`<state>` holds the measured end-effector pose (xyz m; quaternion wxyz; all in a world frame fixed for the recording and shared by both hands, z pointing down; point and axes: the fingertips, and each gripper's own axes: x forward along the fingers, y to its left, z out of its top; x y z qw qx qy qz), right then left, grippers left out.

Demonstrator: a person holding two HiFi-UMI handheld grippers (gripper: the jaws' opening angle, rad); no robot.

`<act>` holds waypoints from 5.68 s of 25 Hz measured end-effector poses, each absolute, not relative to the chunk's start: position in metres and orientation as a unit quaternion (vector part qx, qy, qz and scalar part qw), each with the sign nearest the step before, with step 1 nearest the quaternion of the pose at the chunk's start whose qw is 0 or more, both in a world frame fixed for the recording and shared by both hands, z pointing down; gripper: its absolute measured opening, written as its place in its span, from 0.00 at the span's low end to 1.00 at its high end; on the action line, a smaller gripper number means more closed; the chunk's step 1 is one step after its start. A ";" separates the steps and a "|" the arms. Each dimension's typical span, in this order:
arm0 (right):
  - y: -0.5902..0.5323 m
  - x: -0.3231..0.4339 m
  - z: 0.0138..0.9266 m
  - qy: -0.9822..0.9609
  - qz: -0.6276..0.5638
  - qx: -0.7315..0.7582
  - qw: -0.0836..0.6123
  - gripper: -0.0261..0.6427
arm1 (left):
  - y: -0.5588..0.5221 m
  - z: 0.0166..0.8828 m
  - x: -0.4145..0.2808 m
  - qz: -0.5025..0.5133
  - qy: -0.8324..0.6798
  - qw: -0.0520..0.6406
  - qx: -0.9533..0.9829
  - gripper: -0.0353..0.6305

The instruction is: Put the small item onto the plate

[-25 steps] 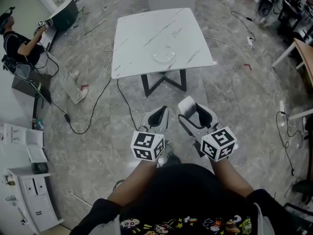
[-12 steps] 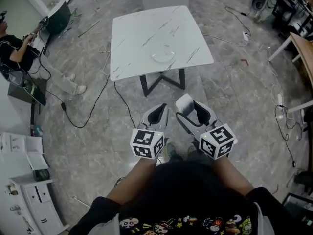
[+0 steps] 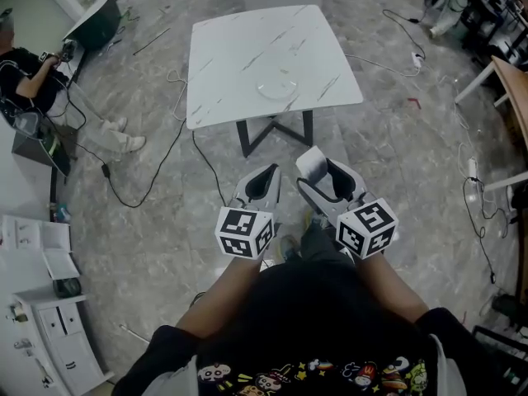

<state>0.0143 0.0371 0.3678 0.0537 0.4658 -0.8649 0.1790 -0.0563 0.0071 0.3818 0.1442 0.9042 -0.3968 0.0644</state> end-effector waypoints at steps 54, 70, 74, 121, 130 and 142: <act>-0.205 0.089 0.427 -0.895 0.234 0.372 0.080 0.53 | -0.213 0.436 0.015 0.111 -0.476 0.195 0.850 0.05; -0.295 0.034 0.492 -0.864 0.250 0.406 0.161 0.53 | -0.310 0.495 -0.039 0.137 -0.451 0.231 0.851 0.05; -0.315 0.026 0.515 -0.852 0.262 0.417 0.177 0.53 | -0.327 0.512 -0.040 0.148 -0.439 0.245 0.852 0.05; -0.428 0.004 0.648 -0.792 0.247 0.410 0.378 0.53 | -0.414 0.597 -0.069 0.173 -0.427 0.314 0.830 0.05; -0.429 0.003 0.649 -0.792 0.245 0.409 0.382 0.53 | -0.415 0.598 -0.071 0.172 -0.428 0.314 0.830 0.05; -0.430 0.001 0.651 -0.791 0.232 0.405 0.396 0.53 | -0.415 0.600 -0.073 0.170 -0.426 0.318 0.830 0.05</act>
